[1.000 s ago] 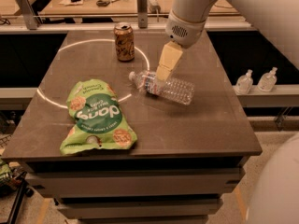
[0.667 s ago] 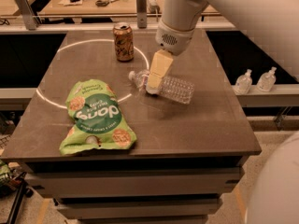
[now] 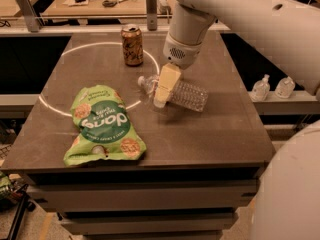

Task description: Place water bottle upright

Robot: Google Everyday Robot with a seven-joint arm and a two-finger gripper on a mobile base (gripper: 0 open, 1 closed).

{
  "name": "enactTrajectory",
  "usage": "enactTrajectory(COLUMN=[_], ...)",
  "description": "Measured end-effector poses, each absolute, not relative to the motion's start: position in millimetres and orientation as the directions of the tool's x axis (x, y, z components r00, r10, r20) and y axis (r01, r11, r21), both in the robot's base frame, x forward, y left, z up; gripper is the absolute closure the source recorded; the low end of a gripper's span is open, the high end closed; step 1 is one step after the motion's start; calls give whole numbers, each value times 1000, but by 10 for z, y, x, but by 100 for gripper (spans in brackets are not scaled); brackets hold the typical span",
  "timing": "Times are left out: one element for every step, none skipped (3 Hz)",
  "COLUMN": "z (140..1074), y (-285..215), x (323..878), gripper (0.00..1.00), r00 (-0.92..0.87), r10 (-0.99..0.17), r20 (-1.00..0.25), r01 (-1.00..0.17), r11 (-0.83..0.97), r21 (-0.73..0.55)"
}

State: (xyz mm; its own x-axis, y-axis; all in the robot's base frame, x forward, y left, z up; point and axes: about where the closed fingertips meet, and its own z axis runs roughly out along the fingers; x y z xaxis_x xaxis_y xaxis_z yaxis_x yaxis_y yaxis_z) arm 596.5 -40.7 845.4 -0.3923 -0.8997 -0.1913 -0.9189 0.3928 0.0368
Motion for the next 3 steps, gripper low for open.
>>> enactTrajectory(z=[8331, 8239, 8179], y=[-443, -470, -469], x=[6014, 6009, 6001], gripper=[0, 18, 42], r00=[-416, -452, -464], r10=[-890, -878, -876], r20=[-186, -159, -130], r01=[-908, -891, -885], r11=[416, 453, 466], r21=[41, 29, 15])
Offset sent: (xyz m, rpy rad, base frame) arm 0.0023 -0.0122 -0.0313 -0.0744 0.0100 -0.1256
